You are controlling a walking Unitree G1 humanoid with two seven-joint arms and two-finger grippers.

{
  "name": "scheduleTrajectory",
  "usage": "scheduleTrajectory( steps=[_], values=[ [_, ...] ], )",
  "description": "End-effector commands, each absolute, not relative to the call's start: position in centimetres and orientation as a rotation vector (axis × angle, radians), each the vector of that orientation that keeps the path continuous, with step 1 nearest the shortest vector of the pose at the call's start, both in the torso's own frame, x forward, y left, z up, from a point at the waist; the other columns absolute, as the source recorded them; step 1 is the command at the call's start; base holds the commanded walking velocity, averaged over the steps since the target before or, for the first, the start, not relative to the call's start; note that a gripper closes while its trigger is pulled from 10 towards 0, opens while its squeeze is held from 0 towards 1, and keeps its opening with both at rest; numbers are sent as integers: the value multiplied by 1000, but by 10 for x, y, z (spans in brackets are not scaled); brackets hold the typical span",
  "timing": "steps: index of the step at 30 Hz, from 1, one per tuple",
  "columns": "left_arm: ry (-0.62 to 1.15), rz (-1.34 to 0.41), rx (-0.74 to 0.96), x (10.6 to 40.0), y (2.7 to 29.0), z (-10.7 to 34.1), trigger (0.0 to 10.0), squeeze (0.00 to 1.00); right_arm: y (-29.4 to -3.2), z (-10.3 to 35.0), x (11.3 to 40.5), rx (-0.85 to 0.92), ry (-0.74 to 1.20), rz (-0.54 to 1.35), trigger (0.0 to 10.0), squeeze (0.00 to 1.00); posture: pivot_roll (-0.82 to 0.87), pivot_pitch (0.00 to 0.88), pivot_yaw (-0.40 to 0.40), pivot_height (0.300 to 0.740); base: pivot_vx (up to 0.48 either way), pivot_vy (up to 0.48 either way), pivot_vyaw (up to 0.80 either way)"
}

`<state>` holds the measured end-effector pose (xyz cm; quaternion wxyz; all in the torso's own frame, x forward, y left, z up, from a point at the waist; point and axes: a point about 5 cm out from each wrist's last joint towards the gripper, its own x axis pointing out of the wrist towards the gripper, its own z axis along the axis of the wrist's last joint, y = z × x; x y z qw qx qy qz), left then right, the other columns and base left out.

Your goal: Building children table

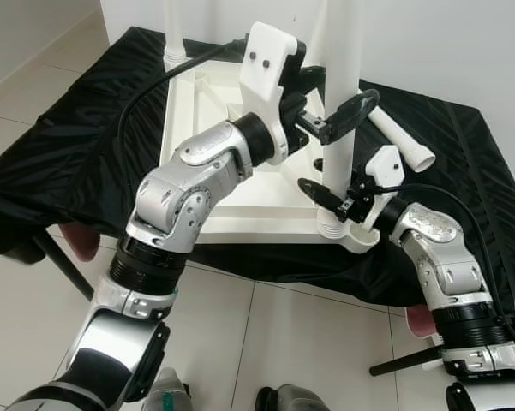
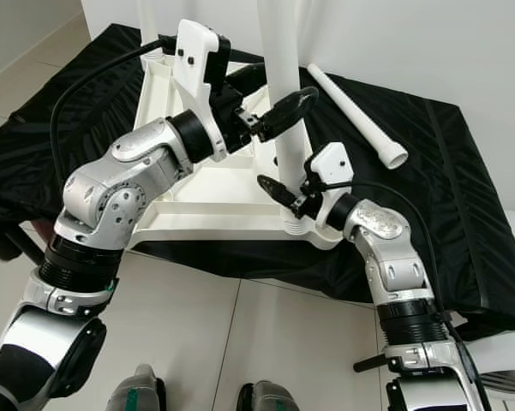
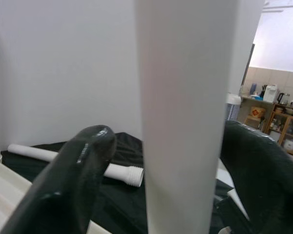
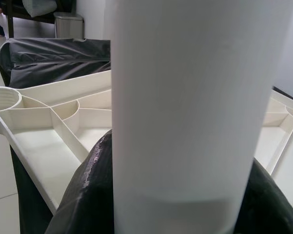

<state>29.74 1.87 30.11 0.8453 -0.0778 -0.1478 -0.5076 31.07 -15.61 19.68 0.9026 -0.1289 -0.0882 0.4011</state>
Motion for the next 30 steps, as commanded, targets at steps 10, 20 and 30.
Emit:
scheduleTrajectory(
  steps=[10,20,30],
  values=[
    [-325,-1353,-162,272,8,300,0,0,-161,202,313,-300,-205,816,10000,0,62,41,-98,740,0,0,0],
    [-304,-1393,-173,269,8,299,0,0,-162,205,315,-317,-230,807,10000,0,62,46,-99,740,0,0,0],
    [-308,-1332,-117,273,7,299,10000,0,-161,206,318,-250,-217,792,10000,1000,61,49,-104,740,0,0,0]
  ],
)
